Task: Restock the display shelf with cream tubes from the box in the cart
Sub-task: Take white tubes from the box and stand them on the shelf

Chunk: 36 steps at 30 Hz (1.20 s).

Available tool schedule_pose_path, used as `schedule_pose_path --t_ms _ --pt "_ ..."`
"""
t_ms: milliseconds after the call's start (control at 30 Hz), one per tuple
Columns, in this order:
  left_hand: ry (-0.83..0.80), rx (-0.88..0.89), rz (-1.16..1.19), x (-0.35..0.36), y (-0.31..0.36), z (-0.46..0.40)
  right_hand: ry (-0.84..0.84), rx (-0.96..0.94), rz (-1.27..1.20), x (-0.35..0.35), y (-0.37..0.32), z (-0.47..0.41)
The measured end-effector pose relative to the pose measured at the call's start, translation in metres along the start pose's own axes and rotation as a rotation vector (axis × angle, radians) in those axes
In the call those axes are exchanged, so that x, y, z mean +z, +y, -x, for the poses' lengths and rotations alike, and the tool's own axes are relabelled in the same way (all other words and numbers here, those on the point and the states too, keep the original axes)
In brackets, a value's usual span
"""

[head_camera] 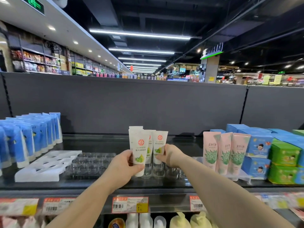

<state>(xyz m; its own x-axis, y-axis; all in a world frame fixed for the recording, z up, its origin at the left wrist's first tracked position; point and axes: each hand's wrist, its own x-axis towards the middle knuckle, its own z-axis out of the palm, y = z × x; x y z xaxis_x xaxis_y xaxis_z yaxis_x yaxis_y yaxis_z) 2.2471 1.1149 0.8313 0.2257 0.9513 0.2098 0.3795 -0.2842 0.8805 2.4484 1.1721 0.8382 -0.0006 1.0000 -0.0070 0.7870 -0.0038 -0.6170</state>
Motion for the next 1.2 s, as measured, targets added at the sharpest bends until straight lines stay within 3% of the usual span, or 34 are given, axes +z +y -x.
schedule_pose_path --t_ms 100,200,233,367,500,600,767,1200 --pt "0.009 -0.001 0.030 0.001 0.004 -0.001 0.056 0.030 -0.029 -0.004 -0.001 0.011" --pt "0.037 0.021 0.083 0.003 0.008 -0.004 0.442 -0.056 -0.151 -0.012 -0.006 0.040" --pt "0.039 0.034 0.100 0.006 0.011 -0.006 0.464 -0.115 -0.222 -0.014 -0.011 0.050" --pt "-0.022 0.116 0.112 0.023 0.024 -0.012 0.065 -0.184 -0.403 -0.007 -0.023 0.071" --pt "-0.031 0.130 0.022 0.034 0.022 -0.020 0.265 -0.165 -0.400 -0.018 -0.011 0.058" --pt "-0.056 0.091 -0.243 0.031 0.004 -0.026 0.385 -0.055 -0.310 -0.026 0.002 0.045" --pt "-0.142 0.093 -0.474 0.031 -0.012 -0.022 0.278 0.001 -0.226 -0.017 0.017 0.032" --pt "-0.119 0.113 -0.502 0.032 -0.016 -0.024 0.209 0.016 -0.082 -0.014 0.026 0.014"
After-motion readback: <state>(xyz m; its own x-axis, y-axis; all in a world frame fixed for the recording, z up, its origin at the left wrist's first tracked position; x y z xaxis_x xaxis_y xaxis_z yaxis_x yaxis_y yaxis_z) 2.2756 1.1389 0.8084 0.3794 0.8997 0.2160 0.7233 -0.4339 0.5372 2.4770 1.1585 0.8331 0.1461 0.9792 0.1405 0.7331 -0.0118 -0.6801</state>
